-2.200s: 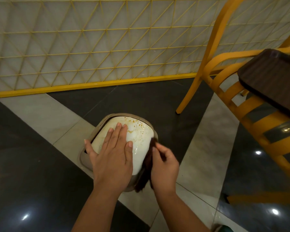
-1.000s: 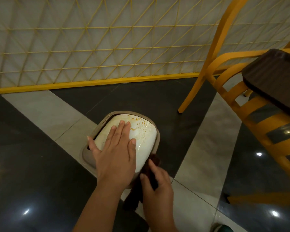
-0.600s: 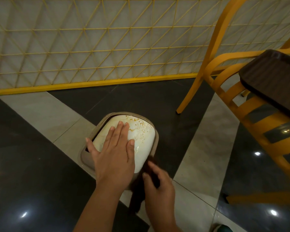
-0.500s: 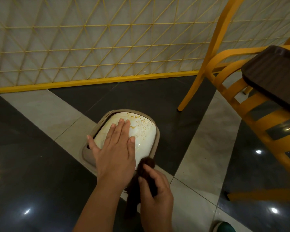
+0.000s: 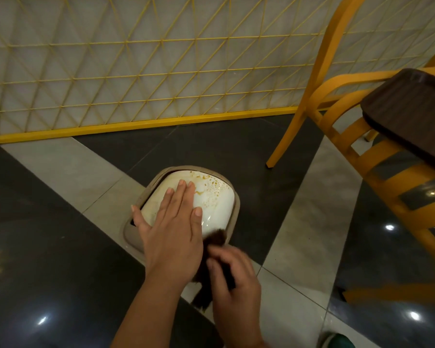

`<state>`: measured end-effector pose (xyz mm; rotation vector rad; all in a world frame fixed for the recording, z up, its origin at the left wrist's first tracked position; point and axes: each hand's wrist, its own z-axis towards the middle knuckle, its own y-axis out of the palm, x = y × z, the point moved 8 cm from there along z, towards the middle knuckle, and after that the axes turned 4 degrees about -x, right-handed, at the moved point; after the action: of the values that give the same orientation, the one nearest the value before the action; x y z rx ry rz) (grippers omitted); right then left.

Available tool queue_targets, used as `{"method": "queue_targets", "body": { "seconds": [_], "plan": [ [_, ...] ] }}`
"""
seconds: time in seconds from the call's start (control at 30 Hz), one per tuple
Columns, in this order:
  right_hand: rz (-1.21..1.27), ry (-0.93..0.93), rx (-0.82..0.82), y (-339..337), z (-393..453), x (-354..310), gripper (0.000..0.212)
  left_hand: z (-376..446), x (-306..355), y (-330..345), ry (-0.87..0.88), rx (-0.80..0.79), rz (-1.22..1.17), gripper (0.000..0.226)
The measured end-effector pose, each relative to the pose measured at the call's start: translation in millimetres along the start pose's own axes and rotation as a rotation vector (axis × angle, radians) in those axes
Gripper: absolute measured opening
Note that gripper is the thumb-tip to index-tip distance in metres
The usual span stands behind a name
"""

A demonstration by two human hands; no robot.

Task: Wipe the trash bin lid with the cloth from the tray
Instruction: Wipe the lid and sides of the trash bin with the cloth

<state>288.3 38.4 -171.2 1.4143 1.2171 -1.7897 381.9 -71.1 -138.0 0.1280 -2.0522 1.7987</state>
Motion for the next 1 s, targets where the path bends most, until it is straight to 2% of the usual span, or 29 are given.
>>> {"method": "queue_targets", "body": {
  "seconds": [0.1,0.2,0.27,0.4,0.53,0.67,0.77,0.87,1.0],
  "plan": [
    [0.185,0.165,0.054,-12,44,7,0.046,-1,0,0,0.014,0.012,0.008,0.061],
    [0.179,0.162,0.104,-23,67,-4,0.034,-1,0,0,0.006,0.016,0.001,0.063],
    [0.161,0.166,0.051,-13,44,-3,0.034,1,0,-1,-0.008,0.011,-0.003,0.06],
    [0.191,0.186,-0.008,5,-14,13,0.046,0,0,-1,-0.009,0.01,0.022,0.061],
    [0.142,0.144,0.09,-11,36,6,0.032,0,0,1,-0.005,-0.003,0.026,0.058],
    [0.218,0.263,0.195,-26,79,17,0.026,0,0,1,-0.011,0.02,0.038,0.066],
    [0.21,0.366,0.195,-16,49,31,0.024,0,1,1,-0.009,0.018,0.03,0.064],
    [0.242,0.405,0.148,3,5,37,0.032,1,0,2,-0.017,0.011,0.037,0.061],
    [0.237,0.333,0.144,0,6,26,0.031,-1,1,2,0.003,0.004,0.028,0.065]
  ]
}}
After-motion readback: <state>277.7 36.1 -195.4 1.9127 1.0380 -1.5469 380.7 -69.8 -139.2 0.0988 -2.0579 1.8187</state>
